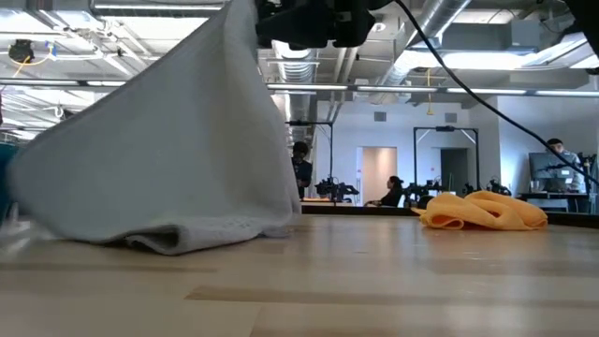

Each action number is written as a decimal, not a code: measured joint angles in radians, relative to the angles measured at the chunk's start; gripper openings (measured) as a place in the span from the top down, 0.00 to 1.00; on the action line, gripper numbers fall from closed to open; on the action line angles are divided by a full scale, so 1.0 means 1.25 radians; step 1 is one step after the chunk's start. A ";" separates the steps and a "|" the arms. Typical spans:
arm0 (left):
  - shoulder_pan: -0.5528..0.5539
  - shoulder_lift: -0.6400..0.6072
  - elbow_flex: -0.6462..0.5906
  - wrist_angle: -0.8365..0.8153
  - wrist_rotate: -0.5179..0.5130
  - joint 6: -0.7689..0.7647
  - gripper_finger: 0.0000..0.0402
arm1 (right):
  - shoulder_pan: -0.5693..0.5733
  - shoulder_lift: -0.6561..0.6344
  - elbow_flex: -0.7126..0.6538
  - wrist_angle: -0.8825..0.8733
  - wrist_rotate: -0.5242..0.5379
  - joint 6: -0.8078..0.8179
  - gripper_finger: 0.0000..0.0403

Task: Fold microfiber towels
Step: Fold the gray microfiber towel

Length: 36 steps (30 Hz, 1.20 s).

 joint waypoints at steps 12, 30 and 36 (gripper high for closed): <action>0.022 -0.001 0.051 0.014 -0.026 0.030 1.00 | 0.012 0.002 -0.001 -0.066 0.002 -0.006 0.39; 0.018 -0.001 0.155 -0.157 -0.093 -0.063 1.00 | -0.004 0.002 -0.001 -0.240 0.046 -0.006 0.39; 0.018 -0.001 0.155 -0.154 -0.128 -0.064 1.00 | 0.006 0.001 -0.023 -0.232 0.046 0.021 0.39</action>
